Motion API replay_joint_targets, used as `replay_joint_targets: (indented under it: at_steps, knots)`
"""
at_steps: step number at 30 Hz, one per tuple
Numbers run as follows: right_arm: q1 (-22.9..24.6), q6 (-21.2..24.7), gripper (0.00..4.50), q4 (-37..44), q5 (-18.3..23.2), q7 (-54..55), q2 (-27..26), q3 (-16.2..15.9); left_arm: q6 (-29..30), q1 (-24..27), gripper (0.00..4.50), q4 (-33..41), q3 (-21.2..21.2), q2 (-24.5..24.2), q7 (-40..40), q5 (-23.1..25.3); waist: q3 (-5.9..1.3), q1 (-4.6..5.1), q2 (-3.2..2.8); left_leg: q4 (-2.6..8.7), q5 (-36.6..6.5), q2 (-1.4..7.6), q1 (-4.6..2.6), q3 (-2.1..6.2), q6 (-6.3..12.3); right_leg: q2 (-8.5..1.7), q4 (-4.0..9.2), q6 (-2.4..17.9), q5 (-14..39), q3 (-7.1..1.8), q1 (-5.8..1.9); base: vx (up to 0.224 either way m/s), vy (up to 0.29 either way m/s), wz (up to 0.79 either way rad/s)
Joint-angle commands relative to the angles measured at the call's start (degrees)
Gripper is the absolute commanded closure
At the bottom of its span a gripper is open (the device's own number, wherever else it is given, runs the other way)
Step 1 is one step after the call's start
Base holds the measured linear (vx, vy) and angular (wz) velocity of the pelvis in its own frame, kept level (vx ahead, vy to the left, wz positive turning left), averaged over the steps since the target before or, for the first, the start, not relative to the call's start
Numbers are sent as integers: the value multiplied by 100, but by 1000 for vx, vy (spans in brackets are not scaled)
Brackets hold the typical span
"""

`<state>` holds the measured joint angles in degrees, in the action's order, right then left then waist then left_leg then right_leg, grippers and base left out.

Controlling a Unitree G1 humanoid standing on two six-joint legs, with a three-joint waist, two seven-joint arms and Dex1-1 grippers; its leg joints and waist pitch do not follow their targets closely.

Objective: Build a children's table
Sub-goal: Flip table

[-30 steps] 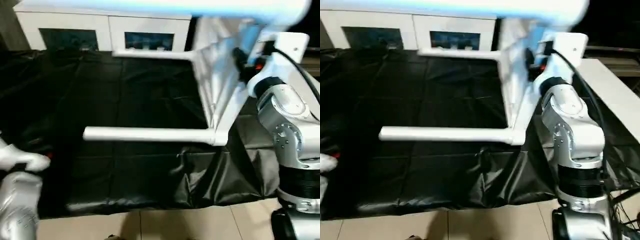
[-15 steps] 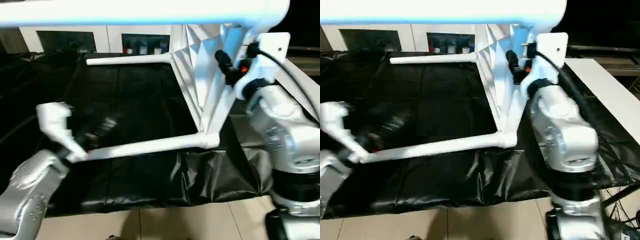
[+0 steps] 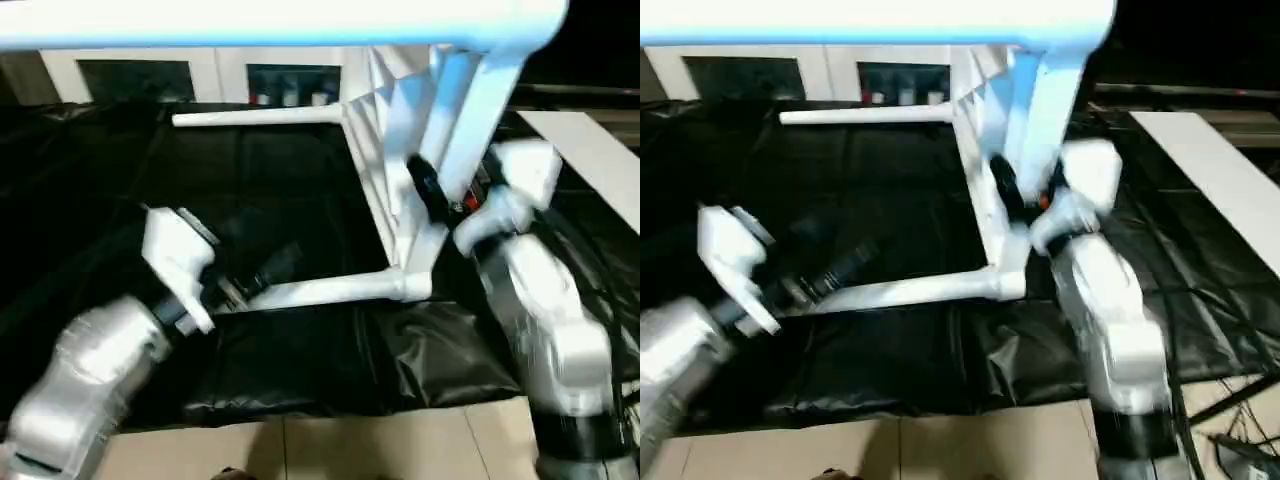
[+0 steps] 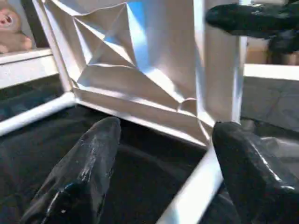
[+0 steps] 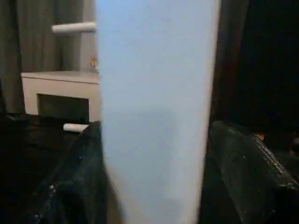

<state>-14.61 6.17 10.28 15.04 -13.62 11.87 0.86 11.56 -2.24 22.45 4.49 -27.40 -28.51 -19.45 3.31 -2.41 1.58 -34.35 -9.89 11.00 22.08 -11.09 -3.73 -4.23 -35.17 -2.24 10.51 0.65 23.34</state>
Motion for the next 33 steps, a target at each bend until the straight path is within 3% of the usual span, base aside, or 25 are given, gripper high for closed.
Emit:
replay_joint_targets:
  at_steps: [1, 3, 4, 6, 7, 9, 10, 13, 15, 16, 19, 20, 22, 25, 28, 33]
  knots:
    - [60, -474, 63, 67, -45, -226, 35, -12, -180, -5, 96, -87, -16, 46, 57, 161, -324, -8, -123, 478, -2031, 139, -149, 102, -360, -159, 421, 654, 1240, -133, -129, 0, 0, 0]
    - [393, -1425, 51, 97, -305, -490, 125, -115, -553, 88, 96, -396, -69, 86, 110, 391, -298, -3, -122, 485, -2205, 139, -140, 110, -316, -175, 463, 614, 1555, -138, -118, 0, 0, 0]
    - [420, -1500, 40, 94, -328, -491, 125, -115, -595, 102, 96, -421, -72, 89, 113, 412, -300, -2, -116, 485, -2222, 142, -136, 113, -296, -182, 478, 591, 1621, -139, -118, 0, 0, 0]
    - [639, -2065, 22, 109, -511, -418, 74, -95, -1063, 263, 96, -614, -121, 98, 108, 589, -286, 4, -138, 496, -2343, 140, -130, 124, -274, -185, 495, 557, 1807, -138, -102, 0, 0, 0]
    - [700, -2199, 22, 141, -584, -375, 68, -105, -1230, 313, 96, -663, -144, 91, 104, 651, -278, 15, -124, 508, -2410, 141, -121, 136, -250, -179, 510, 527, 1929, -132, -106, 0, 0, 0]
    - [894, -2410, 5, 287, -731, -282, 24, -155, -1684, 496, 96, -705, -193, 65, 35, 780, -257, 15, -152, 526, -2566, 151, -133, 150, -221, -175, 534, 521, 2073, -131, -77, 0, 0, 0]
    - [1085, -2494, 5, 488, -823, -195, -52, -205, -2264, 636, 96, -686, -151, -85, 20, 1165, -253, 14, -154, 528, -2628, 155, -141, 147, -217, -175, 544, 514, 2113, -132, -68, 0, 0, 0]
    - [1258, -2699, 5, 602, -994, -216, -120, -330, -3039, 651, 96, -738, -80, -332, 86, 1812, -246, 17, -158, 555, -2773, 169, -151, 172, -185, -171, 543, 438, 2172, -131, -61, 0, 0, 0]
    - [1389, -2697, 0, 638, -1124, -394, -59, -659, -3615, 535, 69, -733, -207, -419, 350, 2277, -213, 18, -186, 565, -2940, 172, -158, 185, -206, -177, 552, 415, 2299, -133, -41, 0, 0, 0]
    - [1389, -2697, 0, 638, -1124, -394, -59, -659, -3615, 535, 63, -733, -207, -419, 350, 2277, -213, 17, -185, 567, -2992, 174, -169, 188, -221, -179, 558, 419, 2355, -129, -40, 0, 0, 0]
    - [1410, -2546, 0, 237, -1327, -922, 172, -1279, -4200, 143, 35, -675, -514, -499, 786, 2950, -210, 18, -200, 565, -3099, 184, -180, 207, -251, -189, 554, 466, 2364, -130, -40, 0, 0, 0]
    - [1408, -2539, 0, 226, -1332, -928, 175, -1287, -4208, 132, 25, -672, -521, -503, 798, 2970, -209, 28, -188, 564, -3110, 178, -172, 204, -239, -184, 555, 479, 2366, -126, -46, 0, 0, 0]
    - [1340, -2262, 0, -48, -1400, -1179, 231, -1520, -4408, -221, 7, -607, -768, -639, 1185, 3623, -218, 31, -161, 546, -3044, 168, -159, 210, -212, -206, 540, 539, 2348, -132, -56, 0, 0, 0]
    - [1261, -1931, 0, -230, -1473, -1309, 217, -1646, -4439, -570, 7, -622, -1075, -786, 1707, 4292, -226, 37, -163, 529, -2912, 167, -148, 224, -189, -211, 517, 622, 2236, -129, -67, 0, 0, 0]
    - [1181, -1889, 0, -386, -1581, -1298, 192, -1716, -4304, -911, 7, -712, -1418, -928, 2237, 4850, -253, 34, -158, 513, -2761, 171, -143, 220, -193, -210, 479, 693, 2029, -125, -69, 0, 0, 0]
    - [1010, -1892, 0, -496, -1614, -1193, 120, -1740, -4282, -1444, 7, -1158, -1833, -1237, 2668, 5362, -276, 20, -185, 497, -2514, 151, -128, 225, -160, -205, 423, 837, 1548, -117, -86, 0, 0, 0]
